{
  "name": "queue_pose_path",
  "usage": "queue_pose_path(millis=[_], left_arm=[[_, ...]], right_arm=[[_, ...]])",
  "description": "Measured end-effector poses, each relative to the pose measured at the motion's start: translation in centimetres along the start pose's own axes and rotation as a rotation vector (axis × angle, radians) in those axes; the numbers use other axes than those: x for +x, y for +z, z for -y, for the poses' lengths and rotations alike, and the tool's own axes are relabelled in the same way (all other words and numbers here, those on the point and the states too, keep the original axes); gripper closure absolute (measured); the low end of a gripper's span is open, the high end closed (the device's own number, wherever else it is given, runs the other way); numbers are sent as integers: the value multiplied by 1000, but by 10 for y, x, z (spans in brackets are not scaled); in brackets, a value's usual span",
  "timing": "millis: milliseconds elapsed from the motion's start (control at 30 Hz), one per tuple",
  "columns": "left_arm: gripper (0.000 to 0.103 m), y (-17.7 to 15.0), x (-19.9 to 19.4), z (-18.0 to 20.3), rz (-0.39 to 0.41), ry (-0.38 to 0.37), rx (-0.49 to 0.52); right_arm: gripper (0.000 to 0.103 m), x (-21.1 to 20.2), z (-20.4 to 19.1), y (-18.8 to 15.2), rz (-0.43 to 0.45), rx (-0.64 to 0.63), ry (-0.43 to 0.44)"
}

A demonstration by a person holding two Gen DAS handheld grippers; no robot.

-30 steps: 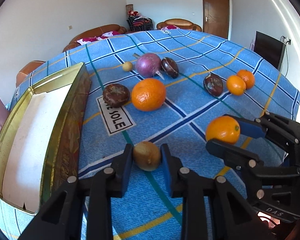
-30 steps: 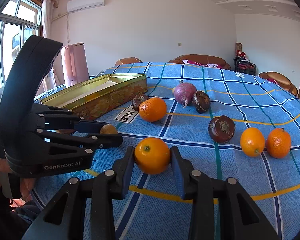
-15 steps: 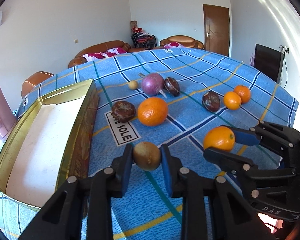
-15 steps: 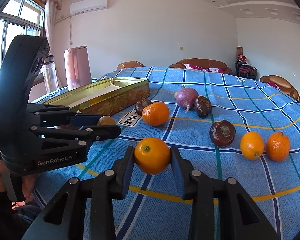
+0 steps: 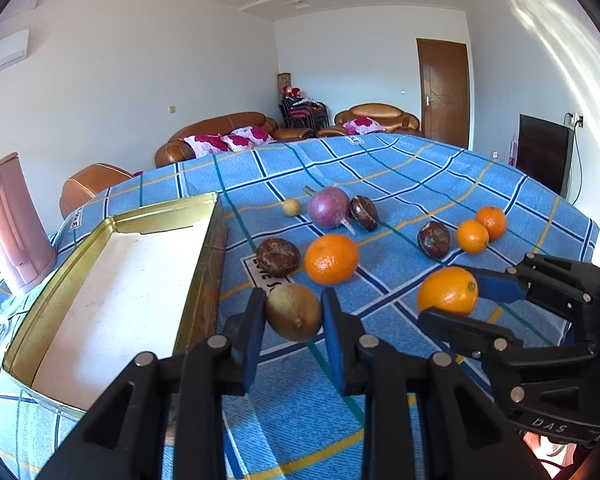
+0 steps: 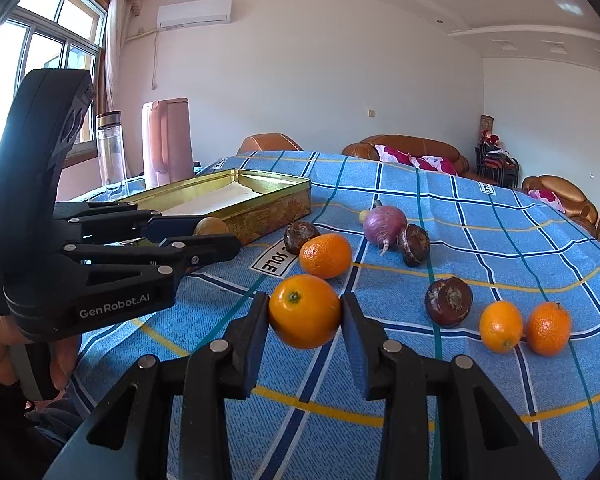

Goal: Organize fruits
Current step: 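Carry the kiwi in the left tool while the right tool carries the orange over the tray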

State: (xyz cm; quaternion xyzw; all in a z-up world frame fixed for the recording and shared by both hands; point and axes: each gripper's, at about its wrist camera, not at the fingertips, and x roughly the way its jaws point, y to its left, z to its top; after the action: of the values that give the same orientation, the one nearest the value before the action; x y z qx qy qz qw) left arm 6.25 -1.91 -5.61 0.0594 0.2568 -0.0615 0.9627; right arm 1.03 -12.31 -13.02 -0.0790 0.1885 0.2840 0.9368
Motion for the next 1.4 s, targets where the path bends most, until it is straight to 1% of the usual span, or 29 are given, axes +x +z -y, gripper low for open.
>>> queue_pose_path(millis=[367, 500, 900, 1400], left_arm=[[74, 6, -18, -8, 94, 39, -6], [74, 7, -23, -12, 115, 54, -11], [74, 10, -29, -29, 141, 86, -40], [74, 10, -34, -59, 155, 141, -82]], right_arm=[[65, -3, -8, 11, 30, -38, 0], [65, -3, -12, 17, 43, -55, 3], [65, 2, -24, 35, 68, -104, 24], [65, 16, -41, 53, 71, -149, 59]])
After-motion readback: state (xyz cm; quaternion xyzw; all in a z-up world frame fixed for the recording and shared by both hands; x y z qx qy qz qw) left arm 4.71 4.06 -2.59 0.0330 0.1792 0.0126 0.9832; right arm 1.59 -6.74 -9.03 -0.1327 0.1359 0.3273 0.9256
